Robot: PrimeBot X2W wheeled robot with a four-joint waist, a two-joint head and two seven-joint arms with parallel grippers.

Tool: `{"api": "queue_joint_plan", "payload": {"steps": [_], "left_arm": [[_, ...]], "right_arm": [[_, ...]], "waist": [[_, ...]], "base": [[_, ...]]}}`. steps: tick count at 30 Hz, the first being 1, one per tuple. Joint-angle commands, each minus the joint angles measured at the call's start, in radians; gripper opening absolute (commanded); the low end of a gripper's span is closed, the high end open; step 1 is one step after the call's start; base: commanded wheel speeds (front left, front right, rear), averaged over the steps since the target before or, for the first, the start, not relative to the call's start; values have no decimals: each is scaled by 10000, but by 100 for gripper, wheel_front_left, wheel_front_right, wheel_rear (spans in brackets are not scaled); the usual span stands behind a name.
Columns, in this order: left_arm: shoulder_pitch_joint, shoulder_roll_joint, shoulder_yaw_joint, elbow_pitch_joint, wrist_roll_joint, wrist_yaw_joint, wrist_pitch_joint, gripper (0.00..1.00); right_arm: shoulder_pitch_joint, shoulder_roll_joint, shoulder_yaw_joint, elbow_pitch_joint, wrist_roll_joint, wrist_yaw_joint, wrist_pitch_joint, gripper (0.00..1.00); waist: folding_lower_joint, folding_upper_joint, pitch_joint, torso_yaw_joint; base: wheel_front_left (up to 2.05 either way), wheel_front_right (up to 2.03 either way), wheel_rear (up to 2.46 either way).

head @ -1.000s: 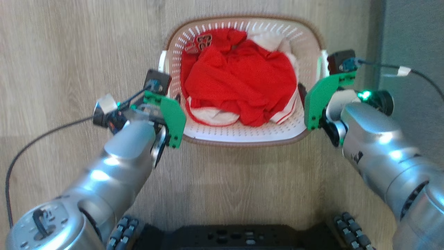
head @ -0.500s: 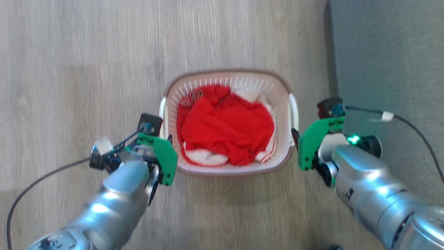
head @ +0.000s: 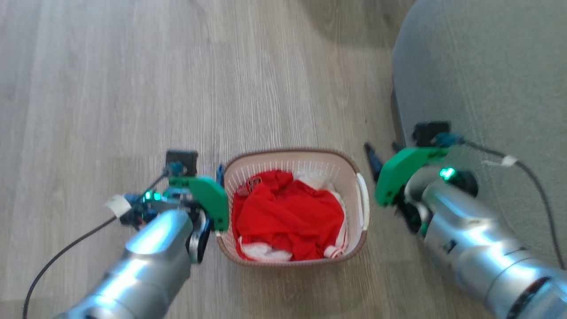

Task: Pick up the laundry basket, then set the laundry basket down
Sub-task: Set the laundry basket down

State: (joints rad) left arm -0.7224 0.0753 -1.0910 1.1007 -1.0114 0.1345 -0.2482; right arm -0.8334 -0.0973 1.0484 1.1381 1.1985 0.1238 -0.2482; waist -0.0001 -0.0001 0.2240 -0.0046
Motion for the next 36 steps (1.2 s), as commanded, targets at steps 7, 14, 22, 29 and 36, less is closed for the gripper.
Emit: {"api": "queue_joint_plan", "payload": {"steps": [7, 14, 22, 29, 36], "left_arm": [[1286, 1139, 3801, -4392, 2945, 1130, -133, 100], [3754, 584, 7287, -8537, 6208, 868, -134, 100], [5161, -91, 8495, -9969, 7808, 56, -135, 100], [5976, -237, 8744, -10599, 8009, -89, -135, 100], [6688, -247, 8378, -10480, 7804, -247, -135, 100]], "right_arm": [[1192, -699, -4177, -3051, -3078, 69, -133, 100], [3979, 119, -7801, -7351, -7087, 69, -134, 100], [5483, 408, -8172, -9333, -8309, 69, -135, 100], [6479, 459, -8476, -10594, -8709, 69, -135, 100], [7573, 468, -8749, -10966, -9039, 69, -135, 100]], "waist": [[1, 1, -1003, 158], [1, 1, -1378, 198], [1, 1, -1676, 209], [1, 1, -1803, 256], [1, 1, -1931, 266]], "base": [[0, 0, 0], [0, 0, 0], [0, 0, 0], [0, 0, 0], [0, 0, 0]]}}
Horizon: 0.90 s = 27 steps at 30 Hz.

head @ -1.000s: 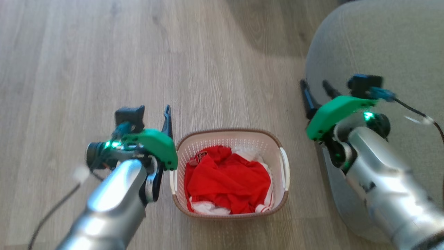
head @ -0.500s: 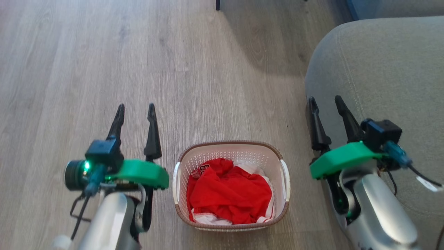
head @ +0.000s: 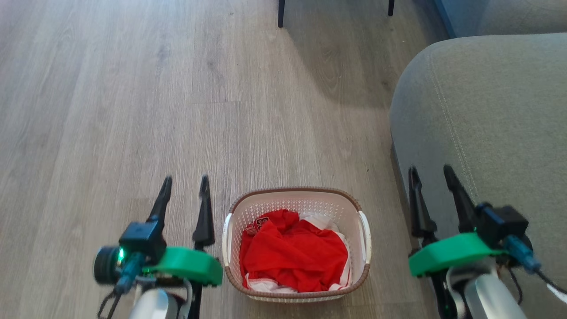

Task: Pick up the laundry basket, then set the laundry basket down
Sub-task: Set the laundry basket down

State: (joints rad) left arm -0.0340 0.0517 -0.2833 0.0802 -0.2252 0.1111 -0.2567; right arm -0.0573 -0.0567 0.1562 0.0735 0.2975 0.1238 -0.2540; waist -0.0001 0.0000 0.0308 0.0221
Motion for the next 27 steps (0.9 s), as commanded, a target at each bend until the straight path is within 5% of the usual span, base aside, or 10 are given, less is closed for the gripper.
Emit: {"api": "queue_joint_plan", "payload": {"steps": [1, 27], "left_arm": [[-173, -12, 310, -220, -122, -34, -51, 100], [-212, -14, 414, -253, -117, -82, -51, 100]], "right_arm": [[-103, 62, 142, -271, -1, 69, -78, 100], [-110, 64, -28, -411, -14, 69, -78, 100]], "waist": [[1, 0, -1, -2], [1, 0, 169, -82]], "base": [[0, 0, 0], [0, 0, 0]]}}
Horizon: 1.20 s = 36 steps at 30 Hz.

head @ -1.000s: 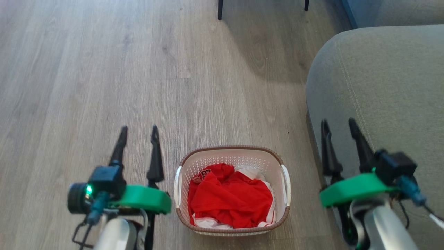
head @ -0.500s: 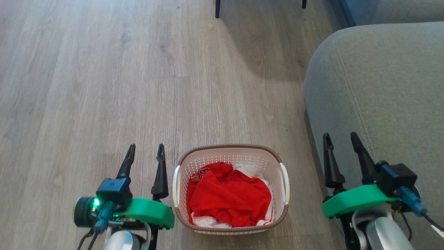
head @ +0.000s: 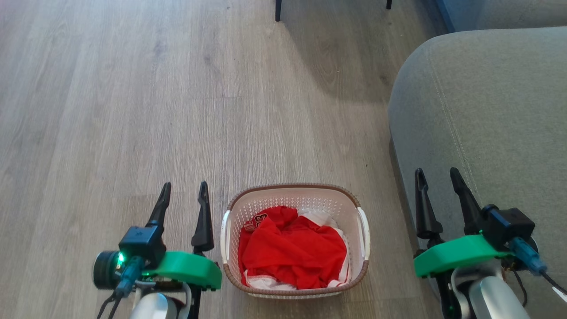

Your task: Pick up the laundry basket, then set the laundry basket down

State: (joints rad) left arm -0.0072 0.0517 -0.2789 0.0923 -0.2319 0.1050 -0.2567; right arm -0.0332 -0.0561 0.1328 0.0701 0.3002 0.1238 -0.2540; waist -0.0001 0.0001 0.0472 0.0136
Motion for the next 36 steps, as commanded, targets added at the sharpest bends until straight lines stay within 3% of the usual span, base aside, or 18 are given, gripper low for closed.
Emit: {"api": "queue_joint_plan", "payload": {"steps": [1, 24, 25, 36], "left_arm": [[-483, -14, 374, -381, -52, -17, -51, 100], [-567, -14, 421, -321, -195, 102, -51, 100], [-16, 0, 35, -48, -168, 87, 0, 0], [226, 59, 126, 526, -1056, -32, 150, 0]], "right_arm": [[-350, 58, 198, -381, -47, 69, -78, 100], [-422, 58, 150, -313, -132, 69, -78, 100], [-6, 0, -27, 7, -75, 0, 0, 0], [143, -53, -56, 646, 778, 2, 168, 0]], "waist": [[1, -1, 12, 7], [1, -1, 77, 23], [1, -1, 79, 23], [2, -1, 51, 12]], "base": [[0, 0, 0], [0, 0, 0], [0, 0, 0], [0, 0, 0]]}}
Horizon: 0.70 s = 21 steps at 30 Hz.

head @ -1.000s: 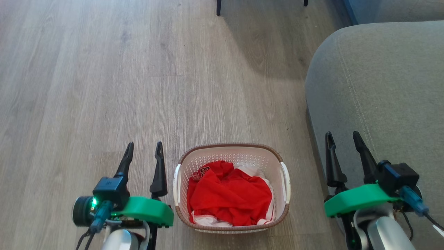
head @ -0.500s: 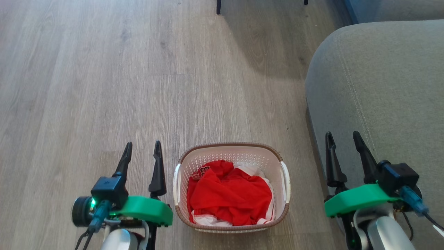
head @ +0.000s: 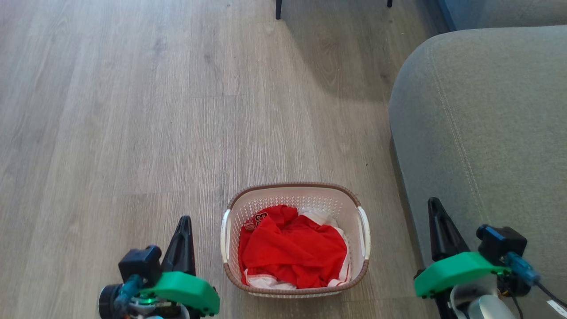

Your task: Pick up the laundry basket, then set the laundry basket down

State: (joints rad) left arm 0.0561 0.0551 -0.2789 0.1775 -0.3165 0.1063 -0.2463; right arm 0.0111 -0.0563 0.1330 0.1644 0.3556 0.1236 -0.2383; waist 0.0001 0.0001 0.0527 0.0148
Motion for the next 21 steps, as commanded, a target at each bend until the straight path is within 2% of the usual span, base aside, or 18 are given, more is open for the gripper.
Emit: {"api": "queue_joint_plan", "payload": {"steps": [1, 21], "left_arm": [[-419, 33, 148, -313, -329, -66, 68, 0], [-652, 156, 603, -76, -2648, -480, 527, 0]], "right_arm": [[-310, -58, -68, -286, 338, 5, 33, 0], [-463, -163, -307, -95, 2573, 16, 492, 0]], "waist": [[0, -1, -9, -1], [-1, -1, -94, -26]], "base": [[0, 0, 0], [0, 0, 0]]}}
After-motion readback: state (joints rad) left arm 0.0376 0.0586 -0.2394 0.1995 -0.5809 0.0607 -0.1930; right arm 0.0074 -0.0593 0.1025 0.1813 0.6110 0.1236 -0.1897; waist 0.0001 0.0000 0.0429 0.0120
